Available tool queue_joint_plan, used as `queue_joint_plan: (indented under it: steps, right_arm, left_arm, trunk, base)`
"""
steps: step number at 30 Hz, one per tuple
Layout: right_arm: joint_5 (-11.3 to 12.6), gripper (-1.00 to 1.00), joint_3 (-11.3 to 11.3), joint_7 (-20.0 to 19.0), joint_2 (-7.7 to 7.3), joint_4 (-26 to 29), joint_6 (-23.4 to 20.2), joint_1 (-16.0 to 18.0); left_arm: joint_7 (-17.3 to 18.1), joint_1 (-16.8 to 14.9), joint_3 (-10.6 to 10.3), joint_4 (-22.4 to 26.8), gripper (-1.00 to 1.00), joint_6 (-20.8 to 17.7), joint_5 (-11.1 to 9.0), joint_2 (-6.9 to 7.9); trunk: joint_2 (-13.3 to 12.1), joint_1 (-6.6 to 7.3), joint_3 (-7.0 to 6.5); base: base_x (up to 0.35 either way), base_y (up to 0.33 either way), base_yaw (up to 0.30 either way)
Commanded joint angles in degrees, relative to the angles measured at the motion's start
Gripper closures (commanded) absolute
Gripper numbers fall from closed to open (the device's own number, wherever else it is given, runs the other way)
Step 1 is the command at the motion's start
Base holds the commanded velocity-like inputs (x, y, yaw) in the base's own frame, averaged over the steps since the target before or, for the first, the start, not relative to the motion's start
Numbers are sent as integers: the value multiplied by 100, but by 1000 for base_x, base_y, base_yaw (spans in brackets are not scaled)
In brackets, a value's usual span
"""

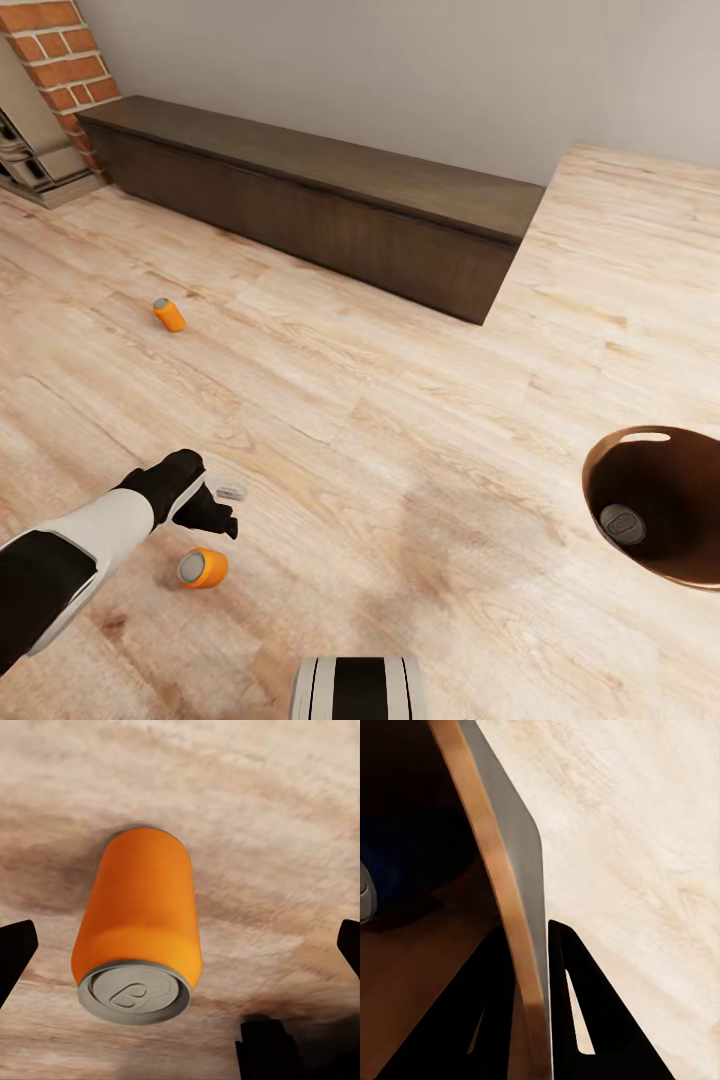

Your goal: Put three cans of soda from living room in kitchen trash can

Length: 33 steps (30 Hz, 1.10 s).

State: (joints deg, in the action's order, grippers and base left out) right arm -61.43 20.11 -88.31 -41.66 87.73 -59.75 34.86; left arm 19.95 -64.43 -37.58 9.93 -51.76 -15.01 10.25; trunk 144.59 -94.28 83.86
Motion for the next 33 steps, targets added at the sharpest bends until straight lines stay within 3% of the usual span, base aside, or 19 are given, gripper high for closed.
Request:
queue_joint_plan:
  steps: [1,10,20,33]
  right_arm:
    - [0,100,1,-37,0,-1,-25,3]
    - [-7,100,-16,-37,8,-1,-25,3]
    - [-6,100,-16,-37,8,-1,-25,3]
    - [48,100,25,-45,-23,42,-25,16]
  left_arm:
    - [0,0,1,0,-100,0,2,1]
    - [-238,0,5,-6,-100,12,-18,36]
    - [-364,0,9,-23,-100,122,-21,56]
    - [-368,0,-1,-28,-100,149,-20,56]
  trunk:
    - [0,1,0]
    - [0,1,0]
    - [14,-25,221]
    - [14,-25,221]
  base:
    - [0,0,0]
    - [0,0,0]
    - [0,0,0]
    - [0,0,0]
